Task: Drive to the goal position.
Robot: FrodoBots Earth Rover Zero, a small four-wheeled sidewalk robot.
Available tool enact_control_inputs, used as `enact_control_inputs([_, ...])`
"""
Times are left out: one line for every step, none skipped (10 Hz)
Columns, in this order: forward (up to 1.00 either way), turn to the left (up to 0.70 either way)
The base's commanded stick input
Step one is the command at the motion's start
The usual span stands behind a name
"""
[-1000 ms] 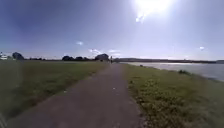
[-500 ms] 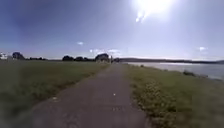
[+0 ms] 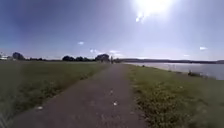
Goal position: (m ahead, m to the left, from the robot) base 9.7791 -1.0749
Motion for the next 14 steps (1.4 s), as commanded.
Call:
enact_control_inputs([0.70,0.00])
enact_control_inputs([0.70,0.00])
enact_control_inputs([0.70,0.00])
enact_control_inputs([0.70,0.00])
enact_control_inputs([0.70,0.00])
enact_control_inputs([0.70,0.00])
enact_control_inputs([0.70,0.00])
enact_control_inputs([0.70,0.00])
enact_control_inputs([0.70,0.00])
enact_control_inputs([0.70,0.00])
enact_control_inputs([0.70,0.00])
enact_control_inputs([0.70,0.00])
enact_control_inputs([0.70,0.00])
enact_control_inputs([0.70,0.00])
